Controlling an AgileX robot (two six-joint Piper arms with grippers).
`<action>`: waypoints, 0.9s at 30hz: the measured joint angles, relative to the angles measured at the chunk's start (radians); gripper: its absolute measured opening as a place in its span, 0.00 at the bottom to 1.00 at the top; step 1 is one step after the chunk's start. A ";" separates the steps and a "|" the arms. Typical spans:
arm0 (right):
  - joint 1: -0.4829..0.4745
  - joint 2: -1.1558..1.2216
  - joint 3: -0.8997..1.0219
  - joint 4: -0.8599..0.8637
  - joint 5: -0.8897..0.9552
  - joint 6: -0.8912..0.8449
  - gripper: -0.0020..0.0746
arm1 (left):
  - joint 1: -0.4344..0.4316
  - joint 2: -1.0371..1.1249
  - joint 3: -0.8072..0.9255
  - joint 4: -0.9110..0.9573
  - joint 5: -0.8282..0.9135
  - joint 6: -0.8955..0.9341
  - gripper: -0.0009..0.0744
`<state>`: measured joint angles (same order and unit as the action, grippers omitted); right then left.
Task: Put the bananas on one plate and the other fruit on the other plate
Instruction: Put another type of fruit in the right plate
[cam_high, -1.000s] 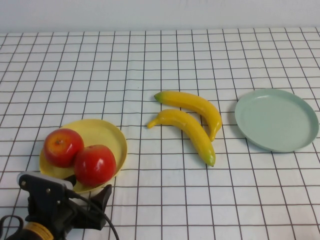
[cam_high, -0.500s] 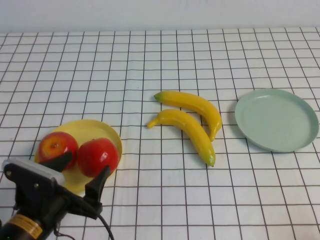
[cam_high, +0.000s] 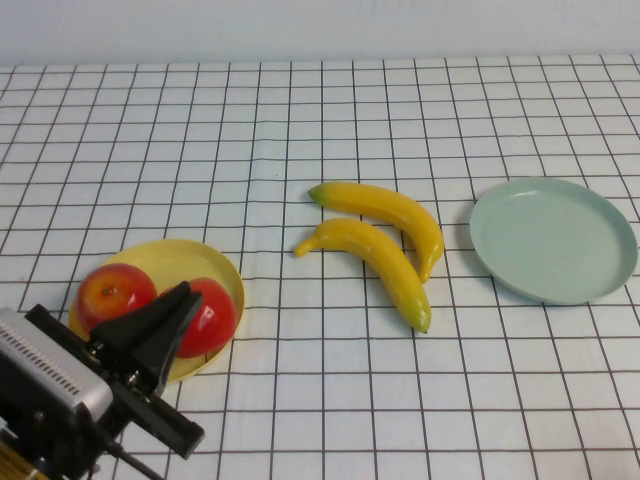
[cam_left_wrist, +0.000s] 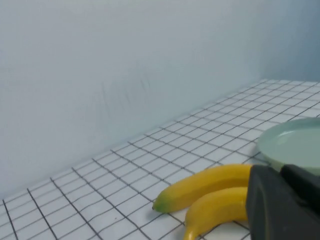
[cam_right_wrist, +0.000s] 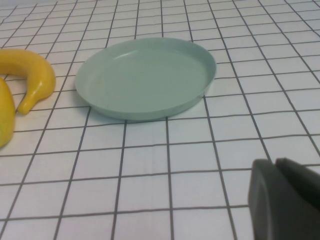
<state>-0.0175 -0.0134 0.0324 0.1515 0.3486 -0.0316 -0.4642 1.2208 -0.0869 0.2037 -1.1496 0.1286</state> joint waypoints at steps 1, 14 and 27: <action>0.000 0.000 0.000 0.000 0.000 0.000 0.01 | 0.000 -0.012 0.000 0.015 0.000 -0.003 0.03; 0.000 0.000 0.000 0.000 0.000 0.000 0.01 | -0.002 -0.386 -0.239 -0.054 0.986 -0.170 0.01; 0.000 0.000 0.000 0.000 0.000 0.000 0.01 | -0.002 -0.658 -0.422 -0.079 1.672 -0.189 0.01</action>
<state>-0.0175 -0.0134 0.0324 0.1515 0.3486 -0.0316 -0.4660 0.5630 -0.5086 0.1247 0.5223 -0.0604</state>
